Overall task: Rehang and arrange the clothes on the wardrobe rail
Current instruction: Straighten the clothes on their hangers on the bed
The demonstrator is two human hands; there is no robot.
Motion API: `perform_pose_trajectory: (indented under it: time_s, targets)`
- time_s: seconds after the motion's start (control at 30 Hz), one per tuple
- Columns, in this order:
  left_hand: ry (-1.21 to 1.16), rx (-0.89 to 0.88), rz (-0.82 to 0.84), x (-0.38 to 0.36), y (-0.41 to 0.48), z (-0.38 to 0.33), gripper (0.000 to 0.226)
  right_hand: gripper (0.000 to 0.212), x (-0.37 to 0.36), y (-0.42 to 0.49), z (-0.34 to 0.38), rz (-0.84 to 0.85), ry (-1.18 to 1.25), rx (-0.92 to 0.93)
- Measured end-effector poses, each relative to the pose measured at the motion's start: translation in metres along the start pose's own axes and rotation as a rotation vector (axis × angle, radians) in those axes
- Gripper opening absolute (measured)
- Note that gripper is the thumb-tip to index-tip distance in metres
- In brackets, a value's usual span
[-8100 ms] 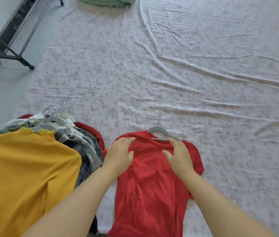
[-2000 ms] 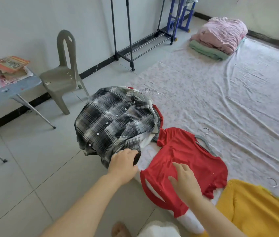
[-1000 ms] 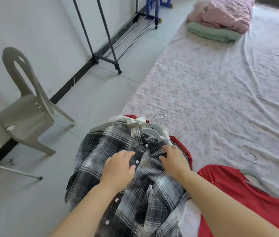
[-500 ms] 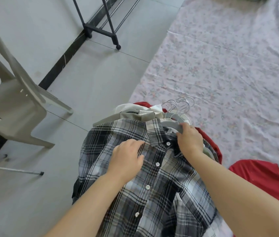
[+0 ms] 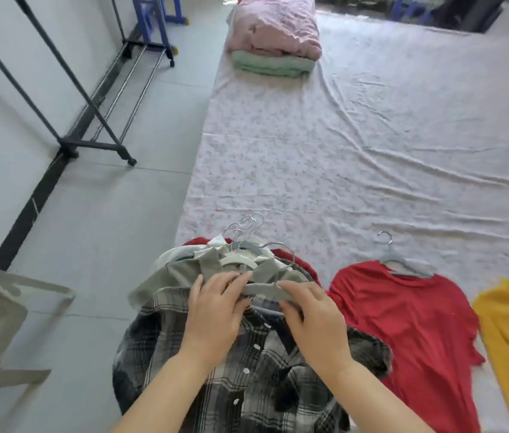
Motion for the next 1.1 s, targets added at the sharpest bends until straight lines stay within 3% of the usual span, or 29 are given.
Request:
perform_pose_trajectory:
  time_s: [0.23,0.5,0.73,0.87,1.1]
  targets:
    - [-0.28,-0.391,0.011,0.0,-0.005,-0.122,0.046,0.033,0.118,-0.082,-0.025,-0.243,-0.089,-0.132]
    - [-0.341,-0.669,0.11,-0.053,-0.051,-0.273,0.048,0.048,0.216,-0.211,-0.097,-0.411,-0.154,-0.338]
    - [-0.327,-0.9,0.092,-0.106,-0.131,-0.43,0.032,0.034,0.306,-0.352,-0.176,-0.59,-0.244,-0.514]
    - [-0.332,-0.968,0.079,-0.139,-0.179,-0.522,0.027,0.034,0.367,-0.428,-0.22,-0.66,-0.319,-0.556]
    - [-0.409,-0.919,0.133,-0.193,-0.216,-0.645,0.027,0.034,0.473,-0.498,-0.283,-0.759,-0.44,-0.535]
Point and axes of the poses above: each hand's wrist, its own y-axis towards the middle knuckle, its own x-axis out of the back of the hand, z = x × y, the point moved 8 cm from there along y, towards the middle knuckle, and after that the axes turned 12 degrees about -x, right-handed, at the moved point
